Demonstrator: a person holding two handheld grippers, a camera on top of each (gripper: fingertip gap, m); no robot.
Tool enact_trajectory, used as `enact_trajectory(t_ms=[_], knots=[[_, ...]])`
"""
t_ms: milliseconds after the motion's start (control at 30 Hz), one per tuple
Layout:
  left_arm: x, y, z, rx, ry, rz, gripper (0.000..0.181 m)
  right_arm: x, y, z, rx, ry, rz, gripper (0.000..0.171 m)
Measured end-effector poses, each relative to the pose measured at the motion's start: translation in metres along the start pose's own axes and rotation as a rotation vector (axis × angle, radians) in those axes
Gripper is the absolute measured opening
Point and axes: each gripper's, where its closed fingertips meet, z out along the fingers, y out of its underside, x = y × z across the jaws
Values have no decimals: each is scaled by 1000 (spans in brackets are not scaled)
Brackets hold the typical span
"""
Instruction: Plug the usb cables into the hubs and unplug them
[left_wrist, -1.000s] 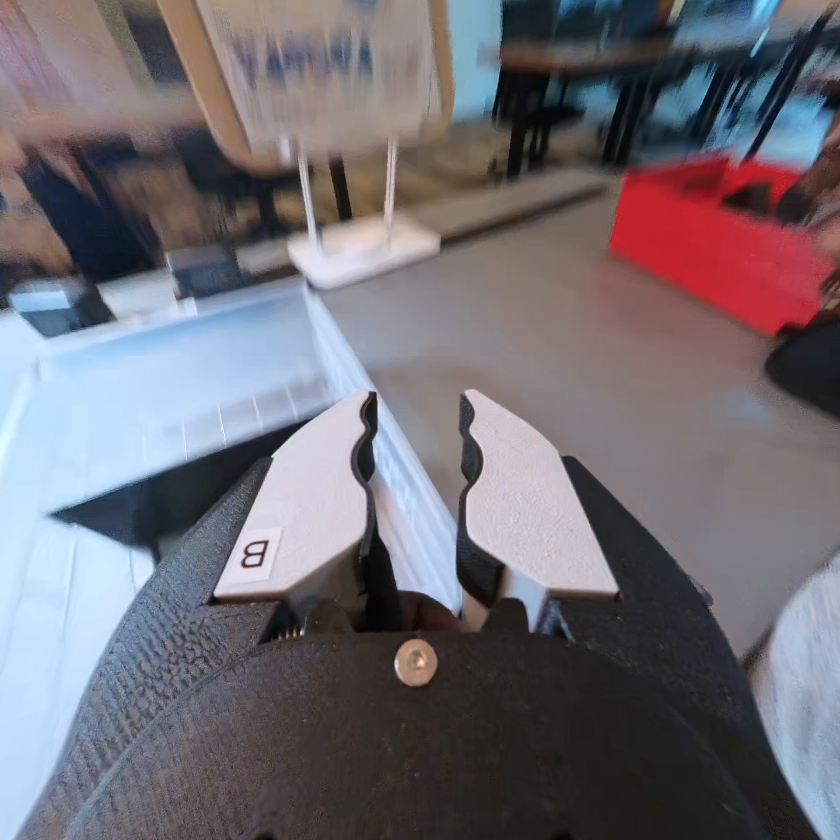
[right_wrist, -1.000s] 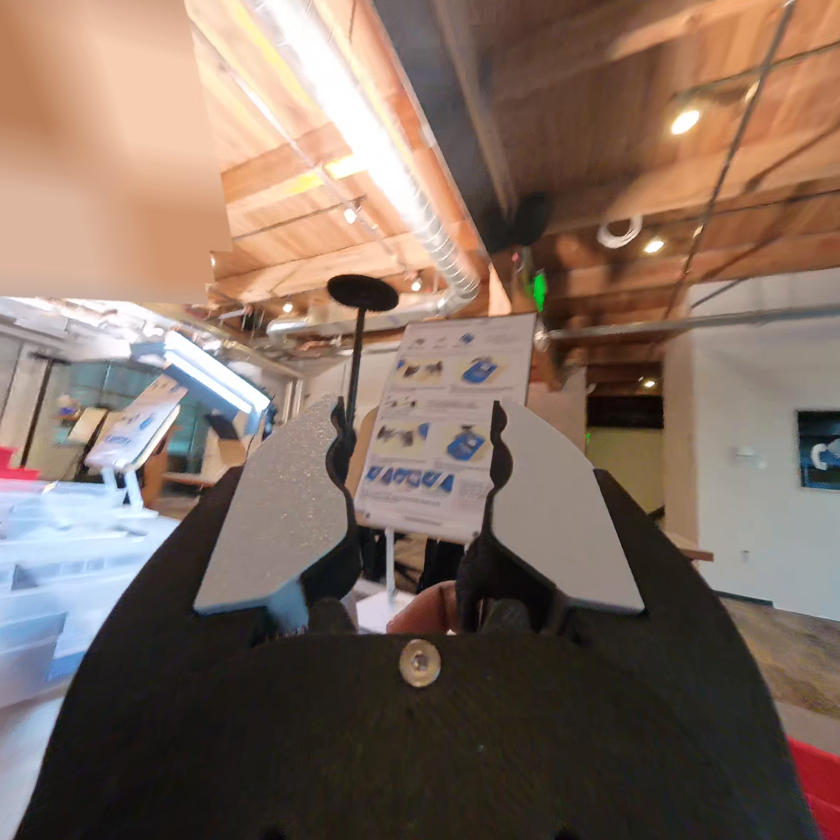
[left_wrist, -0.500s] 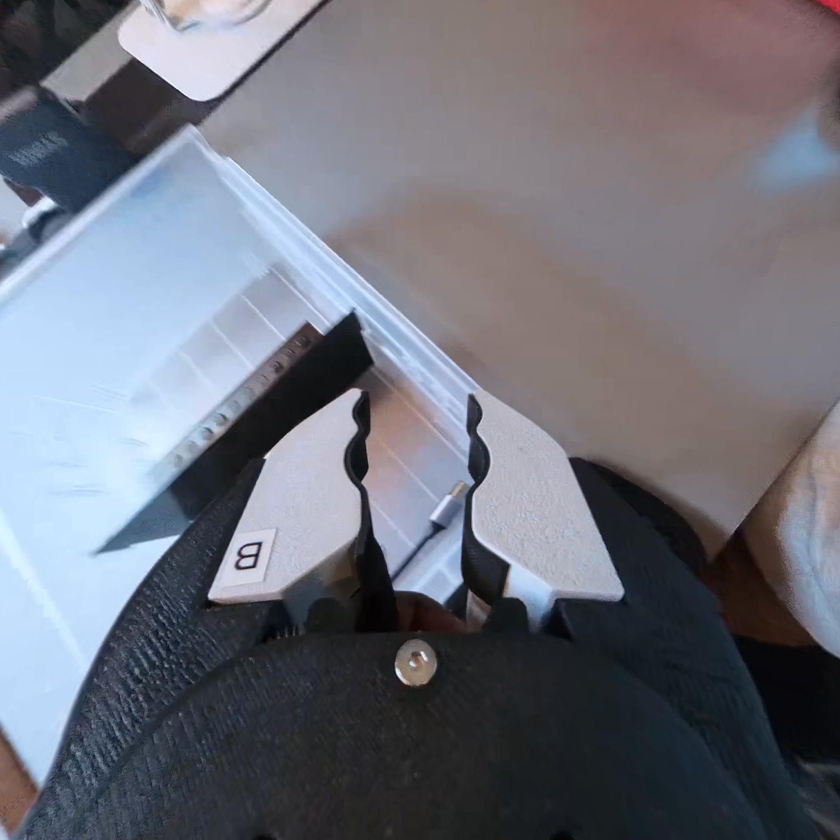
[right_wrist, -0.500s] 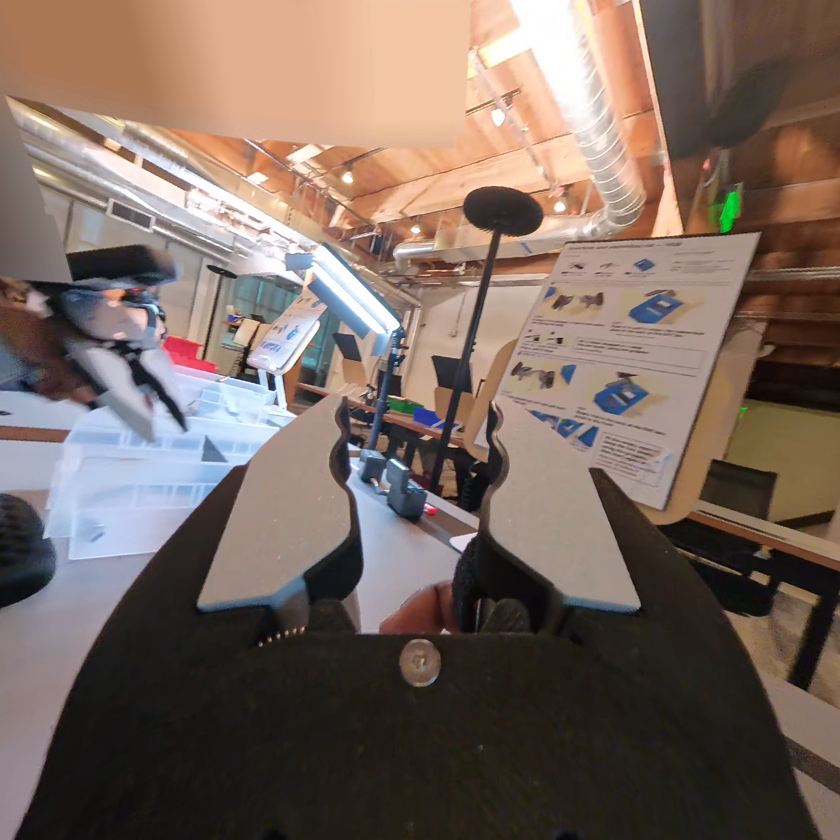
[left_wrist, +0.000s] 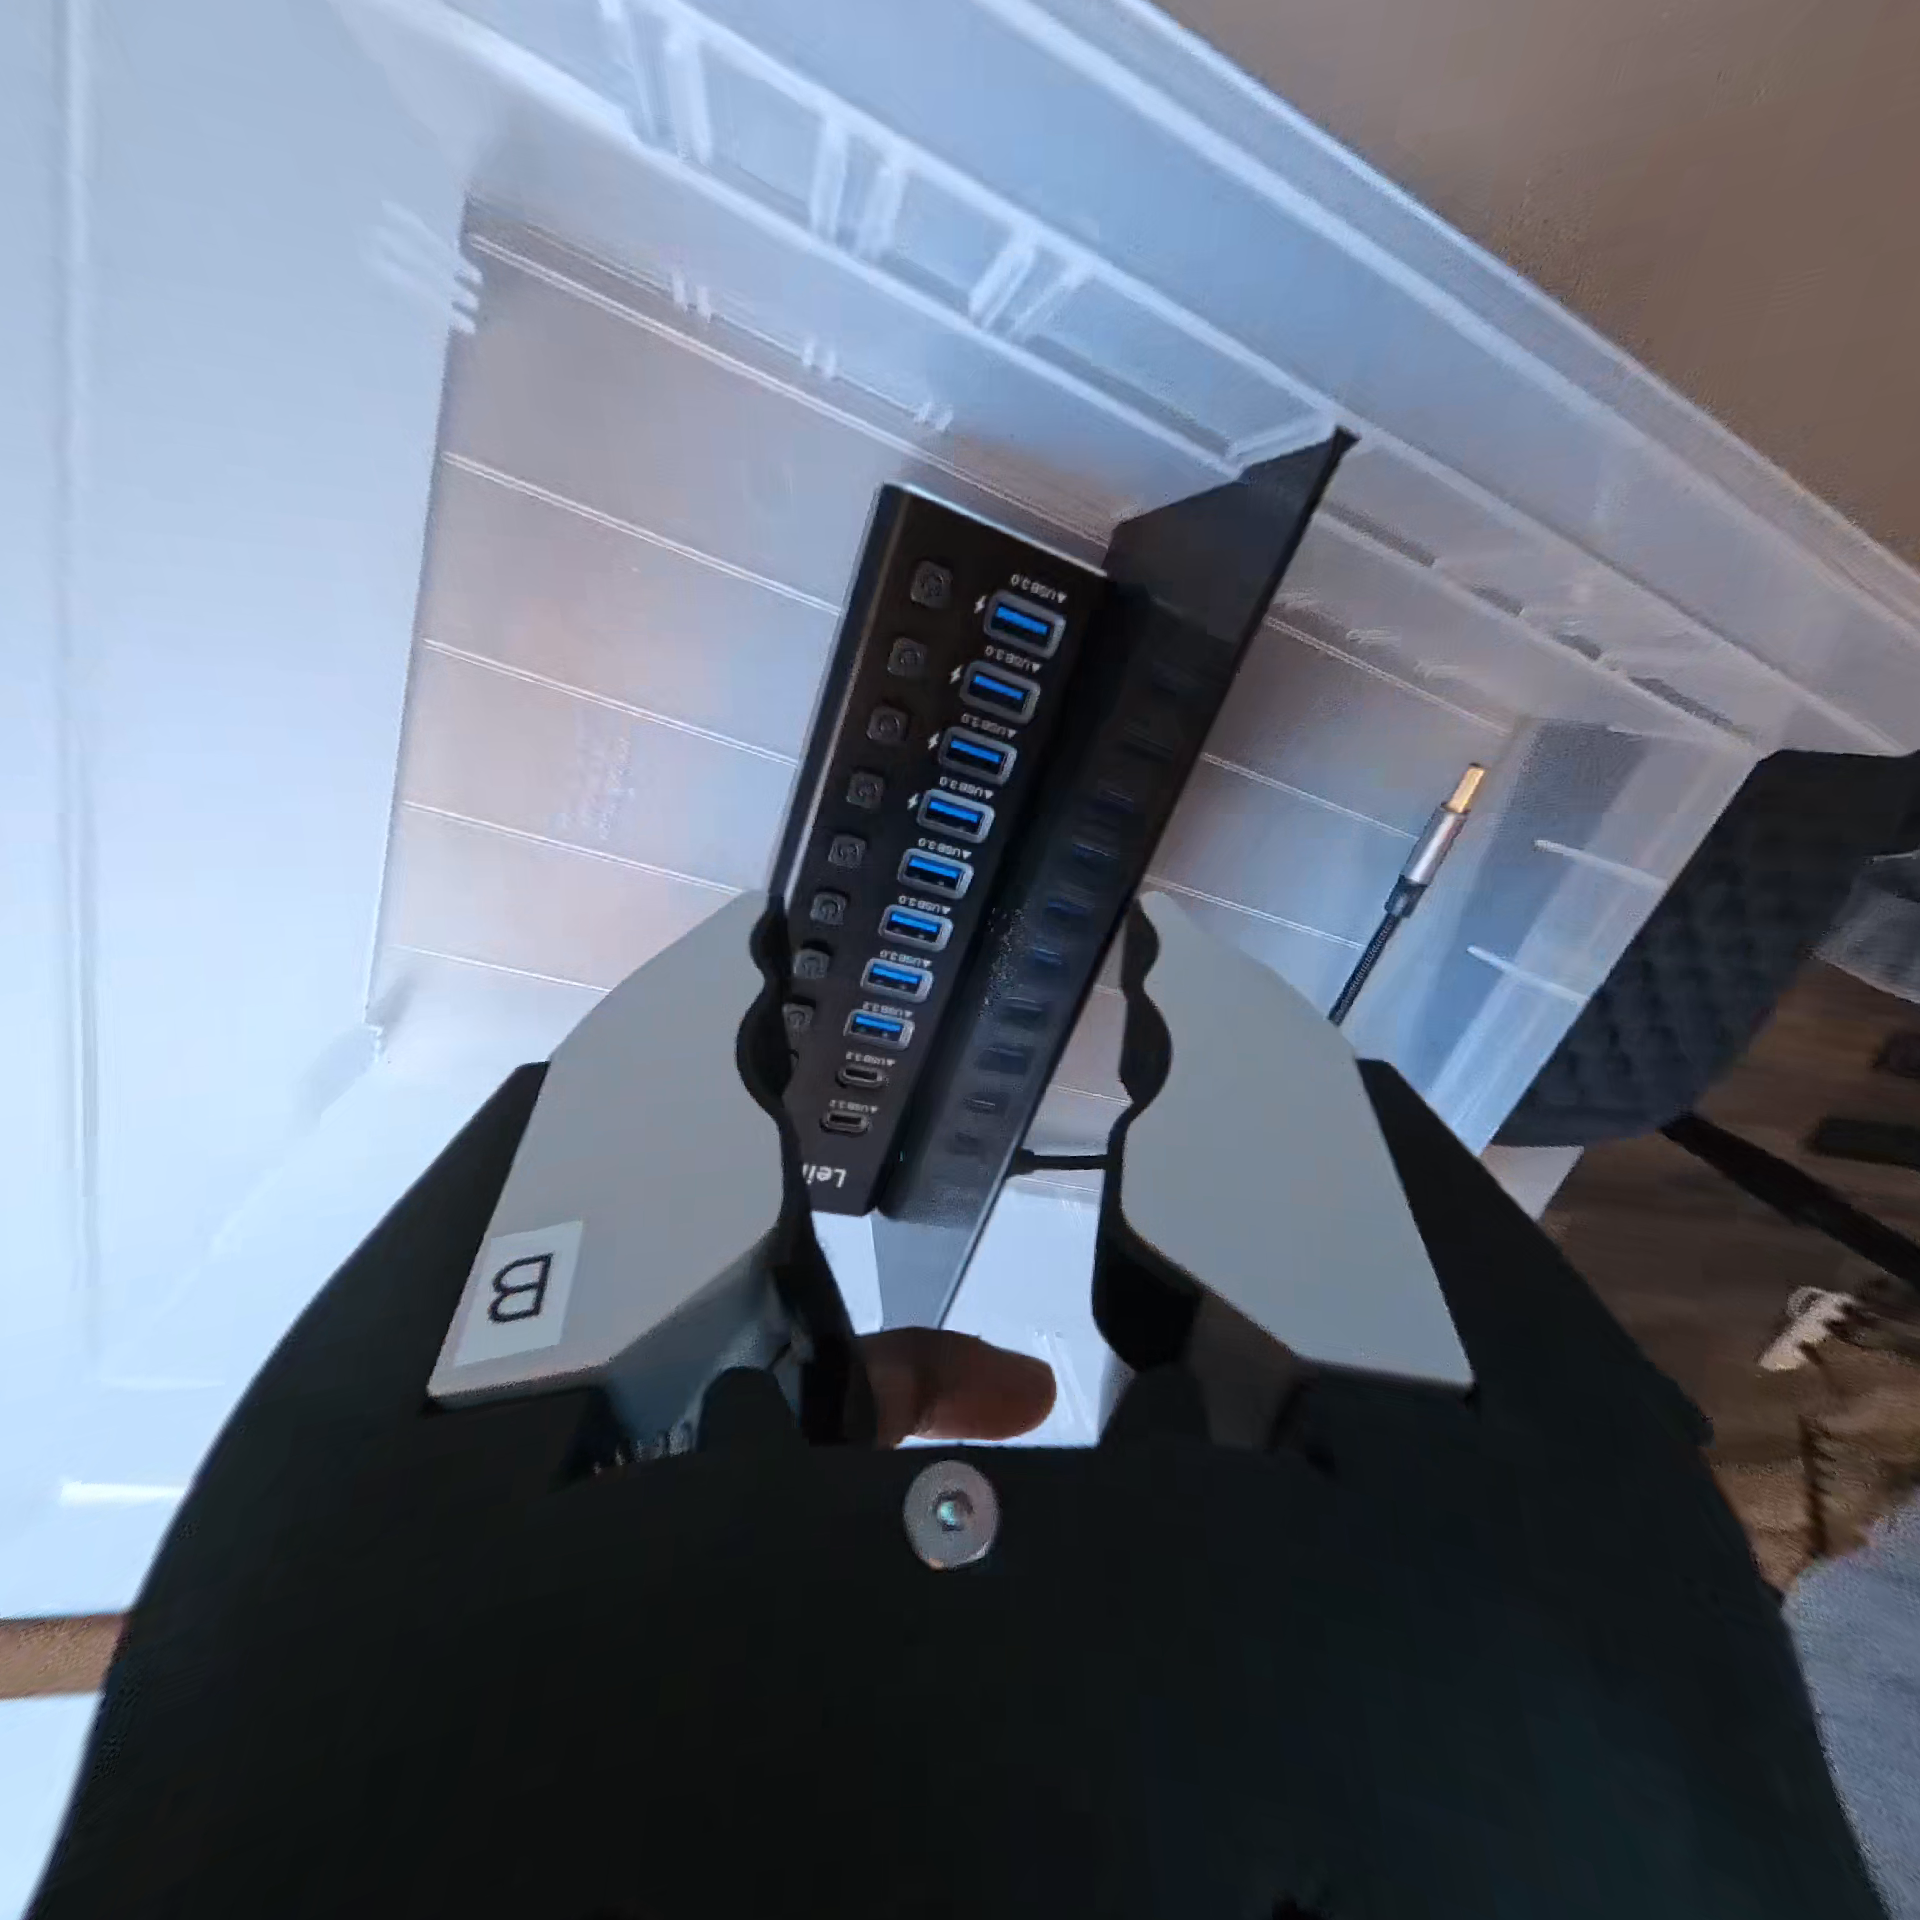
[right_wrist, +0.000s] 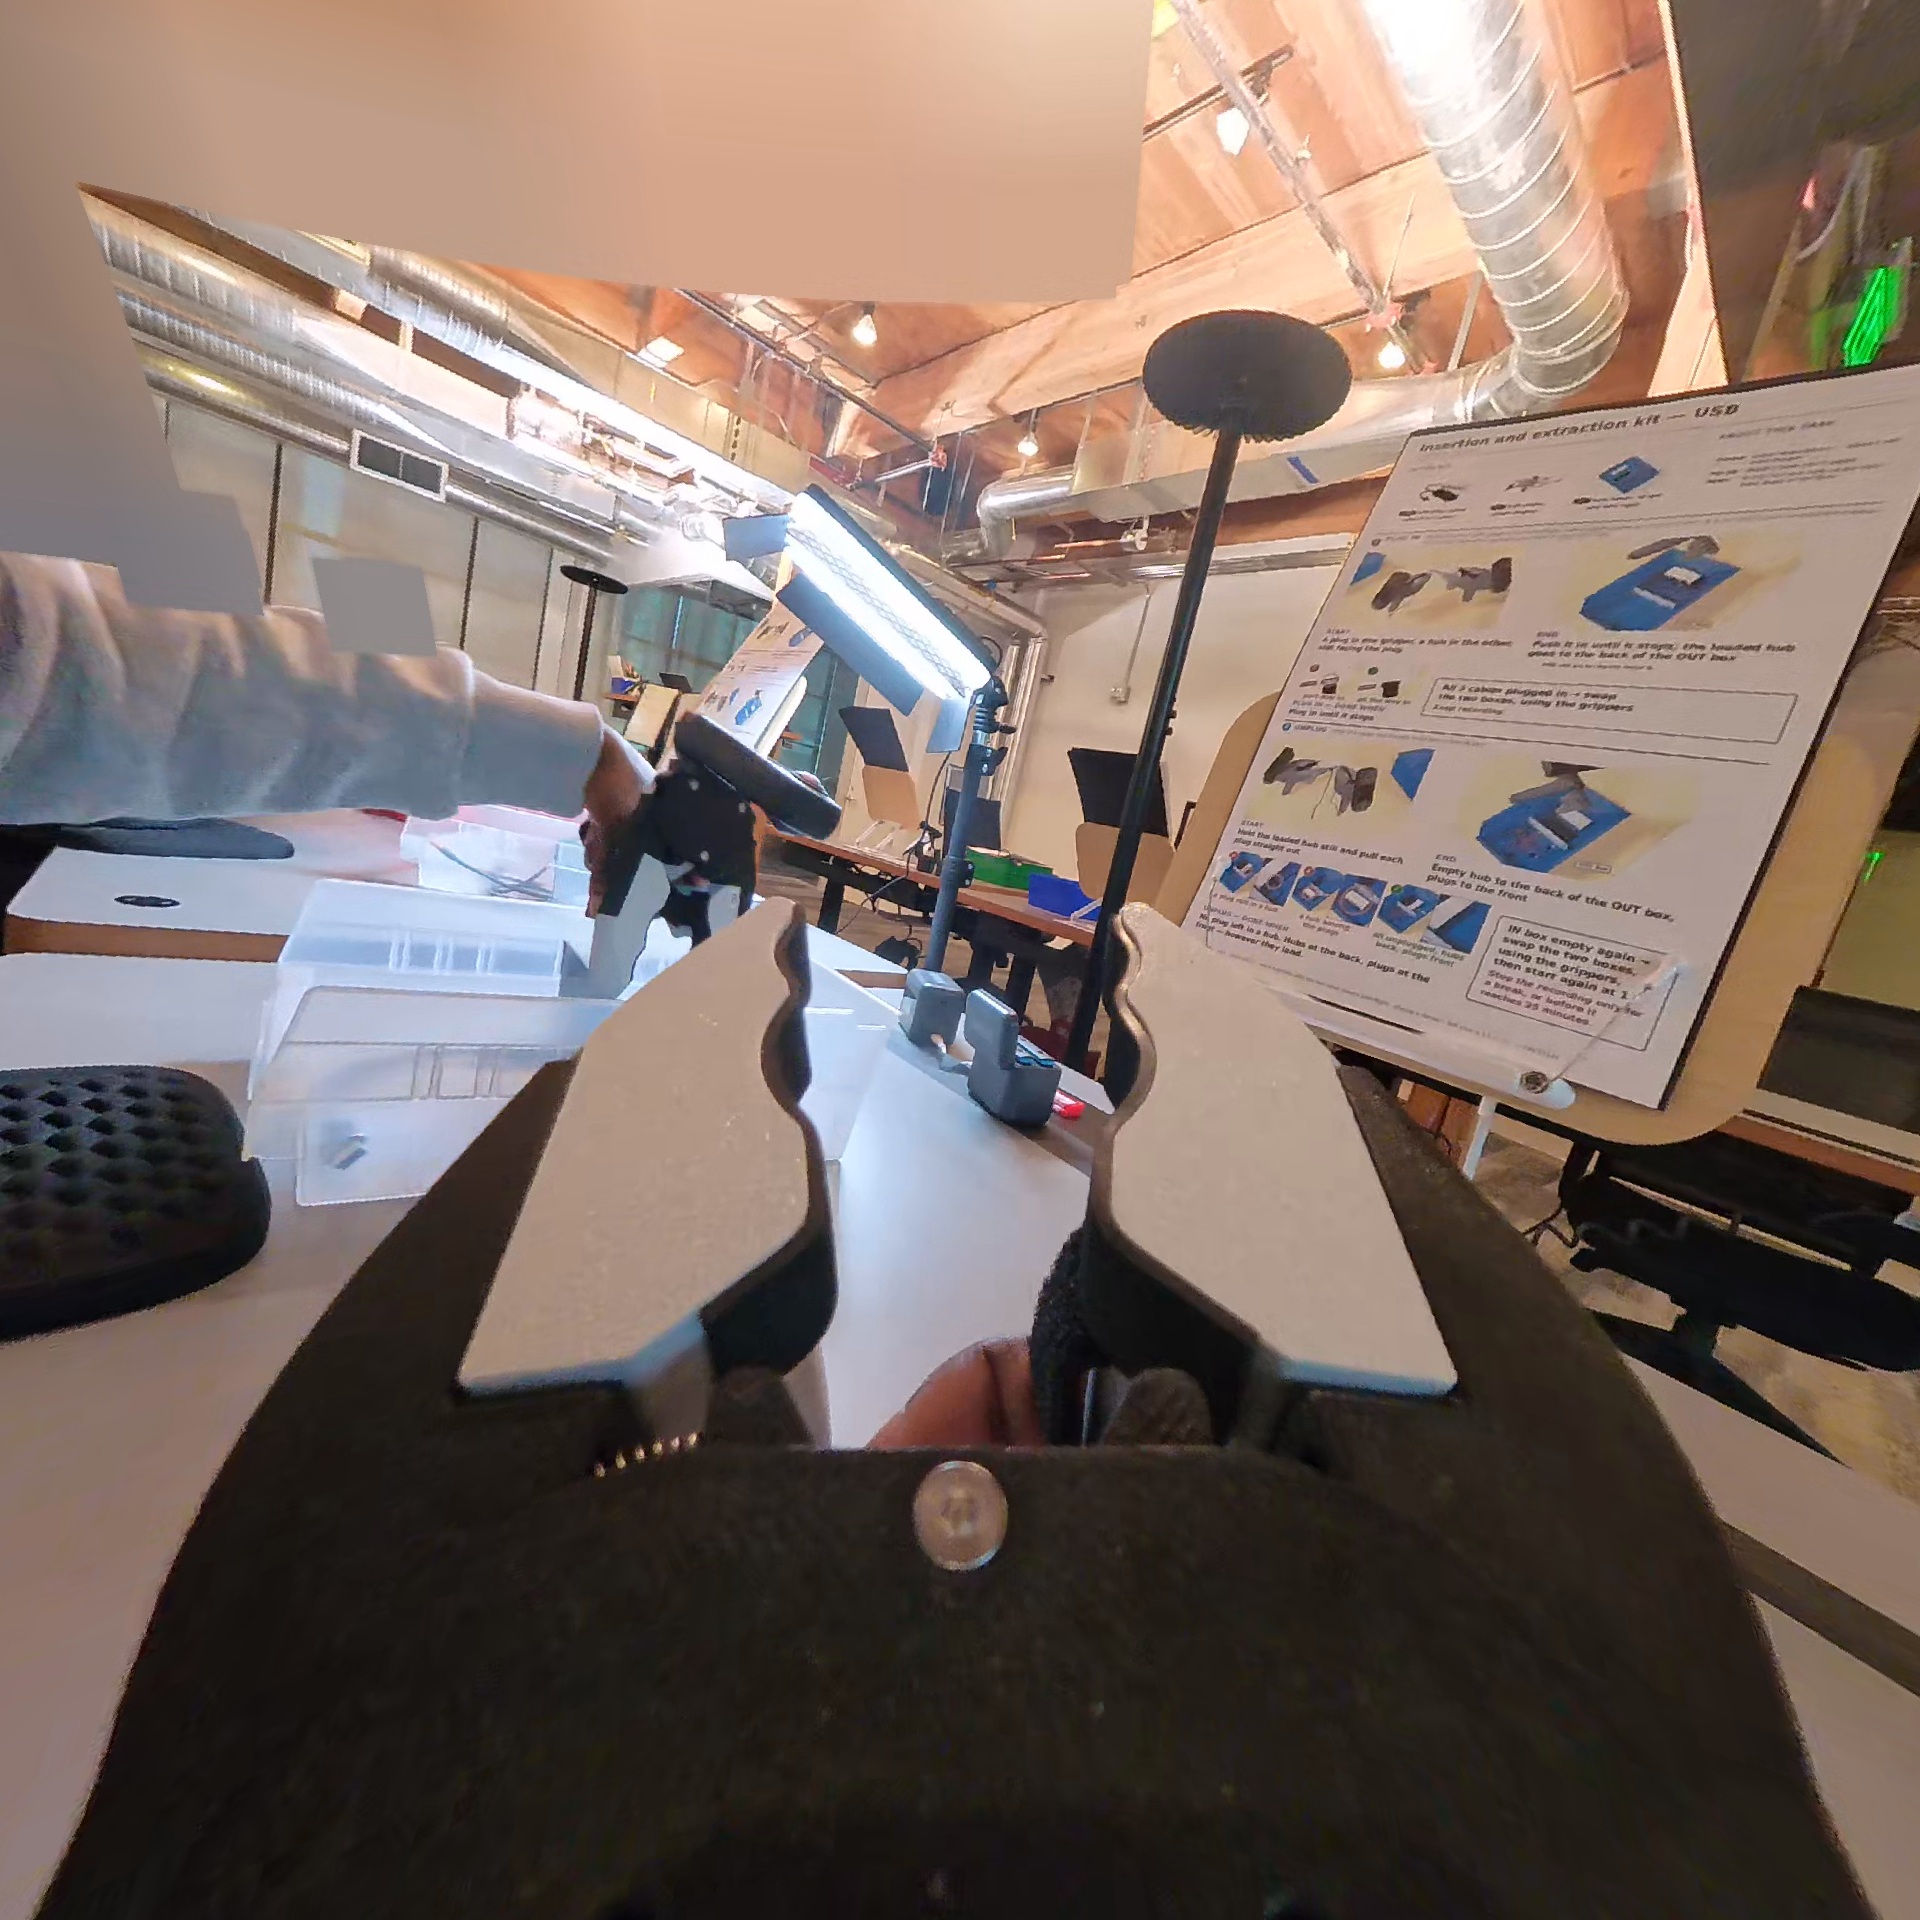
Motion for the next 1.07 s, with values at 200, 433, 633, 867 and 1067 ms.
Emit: enact_trajectory(t_ms=[200, 433, 633, 867, 1067], knots=[[2, 0, -1, 33, 185, -38, 60, 1, 1, 0, 0, -7, 31, 53], [-20, 7, 5, -11, 50, -1, 55, 3, 2, -1, 3, -2, 41, 52], [-26, 22, 37, -157, 21, 48, 67, -6, -5, -3, 45, -51, 20, 53], [-17, 16, 37, -197, 30, 188, 53, -4, -7, -3, 41, -25, -45, 52], [-52, 8, 30, -105, -360, 290, 18, -6, -15, -5, 61, -20, -72, 51]])
